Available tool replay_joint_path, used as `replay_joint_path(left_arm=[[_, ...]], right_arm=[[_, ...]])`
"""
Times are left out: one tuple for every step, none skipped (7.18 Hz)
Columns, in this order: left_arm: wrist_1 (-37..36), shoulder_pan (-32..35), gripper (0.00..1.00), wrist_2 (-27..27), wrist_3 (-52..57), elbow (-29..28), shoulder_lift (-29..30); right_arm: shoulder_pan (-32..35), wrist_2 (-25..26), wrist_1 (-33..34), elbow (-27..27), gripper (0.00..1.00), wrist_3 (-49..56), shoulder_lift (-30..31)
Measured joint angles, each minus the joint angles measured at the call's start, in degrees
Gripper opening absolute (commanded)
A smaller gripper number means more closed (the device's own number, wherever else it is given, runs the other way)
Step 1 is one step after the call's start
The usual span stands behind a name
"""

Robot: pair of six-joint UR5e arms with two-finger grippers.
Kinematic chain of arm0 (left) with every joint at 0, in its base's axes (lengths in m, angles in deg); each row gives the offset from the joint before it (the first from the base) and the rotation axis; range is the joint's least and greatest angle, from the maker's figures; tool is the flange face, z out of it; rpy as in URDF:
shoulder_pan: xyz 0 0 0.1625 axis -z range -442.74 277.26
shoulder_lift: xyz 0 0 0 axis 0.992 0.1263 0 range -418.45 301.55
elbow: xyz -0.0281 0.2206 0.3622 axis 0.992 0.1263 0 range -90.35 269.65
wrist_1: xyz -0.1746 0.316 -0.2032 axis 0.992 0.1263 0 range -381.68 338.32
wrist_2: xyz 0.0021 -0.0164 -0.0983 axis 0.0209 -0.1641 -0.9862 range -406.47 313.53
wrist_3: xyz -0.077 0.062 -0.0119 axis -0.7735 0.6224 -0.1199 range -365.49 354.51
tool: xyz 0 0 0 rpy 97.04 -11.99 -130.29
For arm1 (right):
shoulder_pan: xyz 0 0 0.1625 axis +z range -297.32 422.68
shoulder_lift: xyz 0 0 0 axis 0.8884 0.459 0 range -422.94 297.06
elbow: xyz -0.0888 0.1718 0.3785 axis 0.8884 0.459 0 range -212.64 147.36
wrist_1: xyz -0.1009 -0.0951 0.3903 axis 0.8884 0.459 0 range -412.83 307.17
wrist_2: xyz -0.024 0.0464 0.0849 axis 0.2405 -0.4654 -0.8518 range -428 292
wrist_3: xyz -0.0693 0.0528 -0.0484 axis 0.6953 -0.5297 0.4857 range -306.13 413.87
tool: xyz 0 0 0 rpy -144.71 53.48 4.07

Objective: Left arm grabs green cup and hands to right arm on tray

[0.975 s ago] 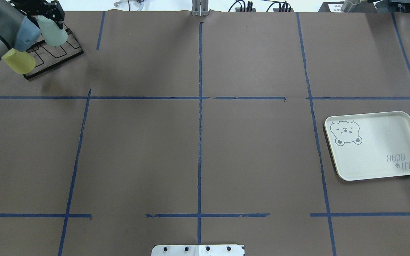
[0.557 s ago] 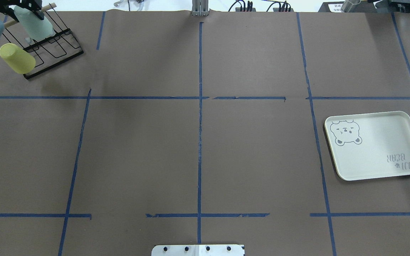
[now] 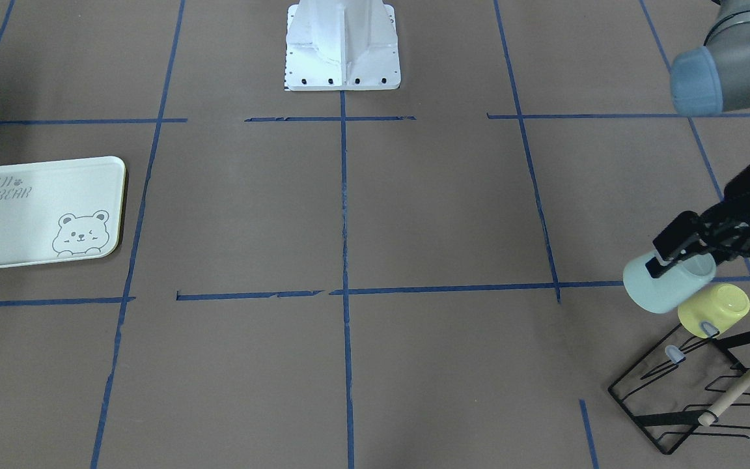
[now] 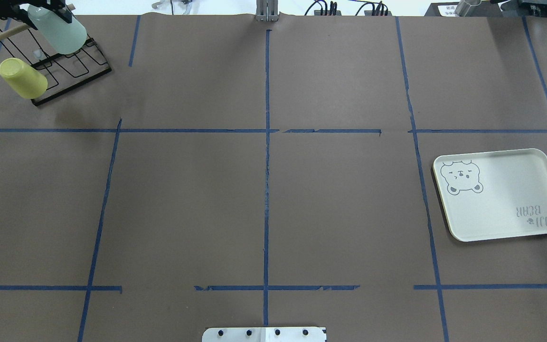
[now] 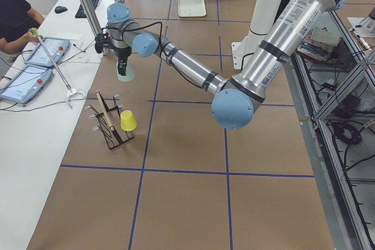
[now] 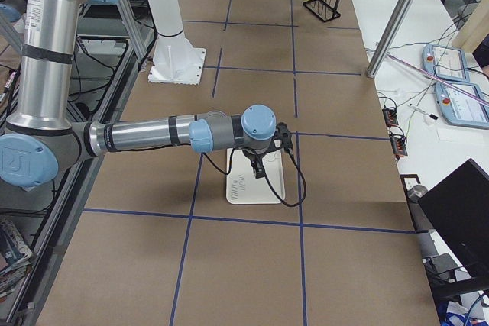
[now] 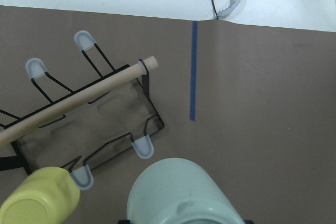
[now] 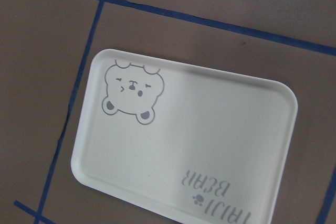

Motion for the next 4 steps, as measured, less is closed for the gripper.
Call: replay_joint_path(left_arm=[[0.47,-3.24,0.07,-0.39,-5.81,2.94,0.03],[3.21,-6.84,0.07,-0.34,-11.89,4.49,0.2],[9.09,-9.98,0.07,-0.19,-18.91,4.86,0.3],[16.17,-12.7,0.07,0.63,-26.63,4.74,0.32]], right_arm=[[-3.23,-0.13,-7.08,0.08,1.0,-8.05,-1.16],[-6.93,1.1,-14.17,0.14,1.0,-17.38,-2.91],[-11.53,3.7,-20.91,0.2,1.0,-27.66,-5.42],[-17.05,7.04,-27.25,0.2,1.0,-39.49,-8.61]])
